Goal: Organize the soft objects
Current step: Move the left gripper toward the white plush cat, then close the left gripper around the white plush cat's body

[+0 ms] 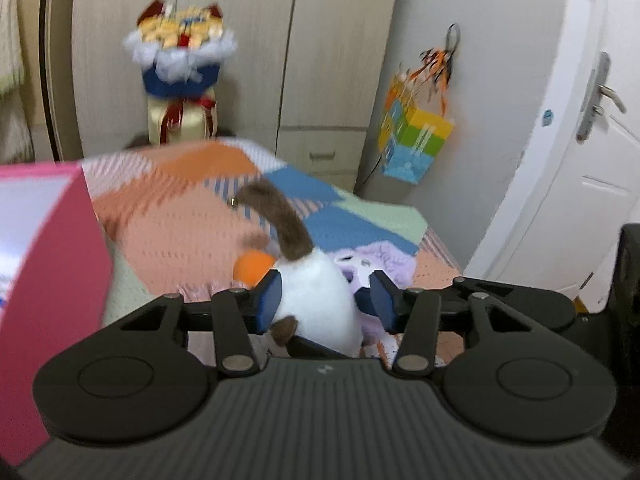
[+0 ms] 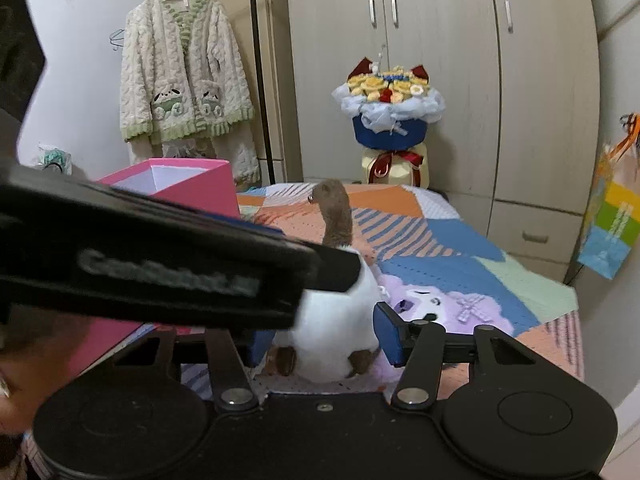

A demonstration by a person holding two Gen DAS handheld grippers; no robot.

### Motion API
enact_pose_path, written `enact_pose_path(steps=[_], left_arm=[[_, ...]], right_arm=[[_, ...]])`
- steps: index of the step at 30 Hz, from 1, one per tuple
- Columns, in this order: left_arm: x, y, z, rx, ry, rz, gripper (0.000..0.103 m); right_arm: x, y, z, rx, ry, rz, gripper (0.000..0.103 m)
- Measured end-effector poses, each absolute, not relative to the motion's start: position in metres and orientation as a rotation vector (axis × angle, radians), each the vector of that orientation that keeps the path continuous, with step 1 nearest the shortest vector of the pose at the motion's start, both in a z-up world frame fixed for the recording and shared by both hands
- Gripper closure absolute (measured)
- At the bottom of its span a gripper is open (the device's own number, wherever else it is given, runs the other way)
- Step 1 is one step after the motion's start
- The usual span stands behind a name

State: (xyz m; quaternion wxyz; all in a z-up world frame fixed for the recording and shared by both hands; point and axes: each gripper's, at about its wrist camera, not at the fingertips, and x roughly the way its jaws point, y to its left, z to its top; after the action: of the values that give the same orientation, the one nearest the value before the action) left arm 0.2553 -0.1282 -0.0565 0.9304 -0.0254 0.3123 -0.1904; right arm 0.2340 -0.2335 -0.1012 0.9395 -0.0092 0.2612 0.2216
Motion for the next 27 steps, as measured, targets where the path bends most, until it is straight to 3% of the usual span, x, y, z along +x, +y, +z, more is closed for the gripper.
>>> enact_pose_path(steps=[20,27], left_arm=[[0.266,-0.119,-0.070,-0.055,0.681,-0.358,0.052],[0.259,-0.122,-0.071,-0.024,0.664,-0.351,0.053]], right_arm=[[0.252,-0.219,-0.127,-0.015,0.611,0.453,0.032],[0.244,-0.210,-0.125,-0.067,0.581,0.412,0.037]])
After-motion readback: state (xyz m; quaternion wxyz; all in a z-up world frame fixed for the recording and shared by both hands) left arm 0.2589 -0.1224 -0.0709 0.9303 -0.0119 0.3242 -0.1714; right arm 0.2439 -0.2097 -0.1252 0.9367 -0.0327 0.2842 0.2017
